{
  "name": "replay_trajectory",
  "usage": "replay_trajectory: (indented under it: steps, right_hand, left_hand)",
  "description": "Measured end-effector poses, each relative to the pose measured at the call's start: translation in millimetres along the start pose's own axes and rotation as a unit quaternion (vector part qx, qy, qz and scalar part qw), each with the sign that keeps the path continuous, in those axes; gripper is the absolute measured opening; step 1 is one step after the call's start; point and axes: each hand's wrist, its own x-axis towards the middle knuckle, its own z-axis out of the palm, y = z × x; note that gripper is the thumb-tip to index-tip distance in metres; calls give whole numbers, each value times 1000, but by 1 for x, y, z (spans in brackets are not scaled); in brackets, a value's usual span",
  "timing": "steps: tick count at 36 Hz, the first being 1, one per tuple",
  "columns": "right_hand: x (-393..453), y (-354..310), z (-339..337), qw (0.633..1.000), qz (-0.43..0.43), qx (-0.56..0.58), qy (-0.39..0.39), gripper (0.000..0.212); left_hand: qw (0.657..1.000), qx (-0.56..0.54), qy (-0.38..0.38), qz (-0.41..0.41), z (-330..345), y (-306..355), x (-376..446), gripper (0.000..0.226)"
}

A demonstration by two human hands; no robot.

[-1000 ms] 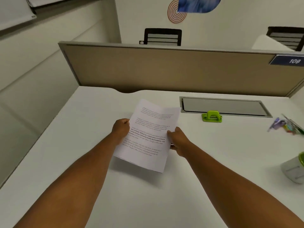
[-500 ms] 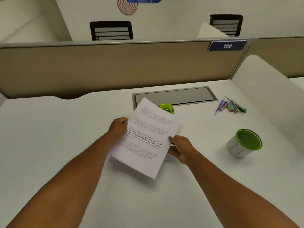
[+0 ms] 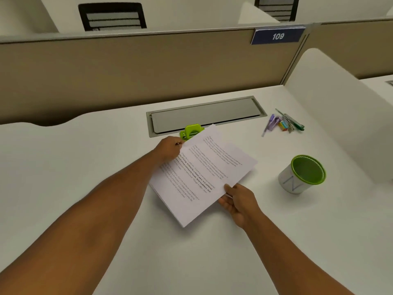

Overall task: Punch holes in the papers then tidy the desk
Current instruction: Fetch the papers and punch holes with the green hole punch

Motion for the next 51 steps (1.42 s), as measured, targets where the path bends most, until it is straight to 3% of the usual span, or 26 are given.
replay_trajectory:
  steps: [8, 15, 19, 30, 51]
  right_hand:
    - [-12, 9, 5, 997, -18, 72, 32, 16]
    - [-13, 11, 15, 991, -21, 118, 59, 17]
    - [-11, 15, 23, 989, -18, 131, 68, 17]
    - [-3, 18, 39, 985, -21, 153, 77, 14]
    - [1, 29, 47, 982, -12, 154, 112, 14]
  left_hand:
    - [996, 75, -2, 51, 5, 13, 14, 30]
    - [983, 120, 122, 63, 2, 27, 27, 31]
    - [978, 114, 146, 92, -5, 34, 41, 31]
    - [974, 191, 61, 102, -9, 44, 71, 42]
    - [977, 180, 52, 107, -7, 37, 80, 33]
